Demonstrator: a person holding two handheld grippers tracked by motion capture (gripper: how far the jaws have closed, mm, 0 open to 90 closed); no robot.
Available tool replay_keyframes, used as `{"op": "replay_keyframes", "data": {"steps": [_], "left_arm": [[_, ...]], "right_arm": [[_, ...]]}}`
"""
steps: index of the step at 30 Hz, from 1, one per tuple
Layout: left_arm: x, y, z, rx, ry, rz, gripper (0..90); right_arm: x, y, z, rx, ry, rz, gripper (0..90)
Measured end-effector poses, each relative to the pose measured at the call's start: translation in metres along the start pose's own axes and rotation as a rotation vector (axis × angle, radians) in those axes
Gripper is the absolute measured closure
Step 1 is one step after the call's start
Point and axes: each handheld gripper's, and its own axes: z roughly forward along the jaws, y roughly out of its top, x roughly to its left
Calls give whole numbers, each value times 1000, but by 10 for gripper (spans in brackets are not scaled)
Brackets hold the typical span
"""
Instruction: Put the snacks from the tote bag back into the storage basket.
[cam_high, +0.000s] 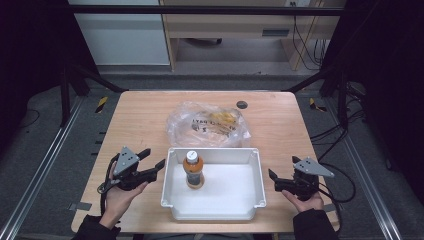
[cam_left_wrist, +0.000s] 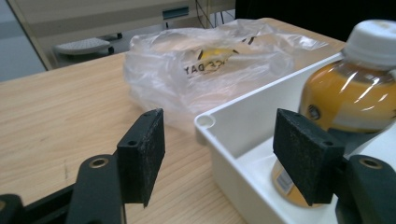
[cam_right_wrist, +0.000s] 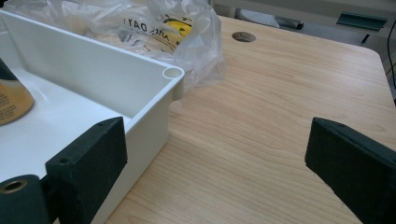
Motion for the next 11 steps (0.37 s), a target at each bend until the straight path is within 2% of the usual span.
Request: {"op": "replay_keyframes", "data": {"steps": [11], "left_arm": [[17,-25,-2,61,43,-16,335]], "right_arm": [[0,-1,0,10,-7,-6,59]]}}
